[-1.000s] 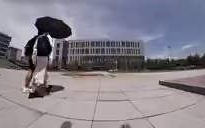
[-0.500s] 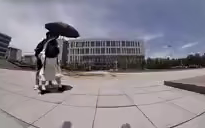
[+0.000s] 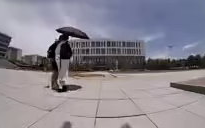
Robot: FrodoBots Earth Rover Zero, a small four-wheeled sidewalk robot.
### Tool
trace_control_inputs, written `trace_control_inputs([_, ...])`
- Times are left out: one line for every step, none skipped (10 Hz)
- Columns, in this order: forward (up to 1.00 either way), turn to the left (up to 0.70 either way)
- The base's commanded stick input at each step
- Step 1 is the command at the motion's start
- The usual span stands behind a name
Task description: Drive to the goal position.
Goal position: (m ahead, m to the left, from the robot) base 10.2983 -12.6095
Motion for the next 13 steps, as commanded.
trace_control_inputs([0.7, 0.0])
trace_control_inputs([0.7, 0.0])
trace_control_inputs([0.7, 0.0])
trace_control_inputs([0.7, -0.01])
trace_control_inputs([0.7, -0.24])
trace_control_inputs([0.7, -0.35])
trace_control_inputs([0.7, -0.35])
trace_control_inputs([0.7, -0.07])
trace_control_inputs([0.7, 0.0])
trace_control_inputs([0.7, 0.0])
trace_control_inputs([0.7, 0.0])
trace_control_inputs([0.7, 0.0])
trace_control_inputs([0.7, 0.0])
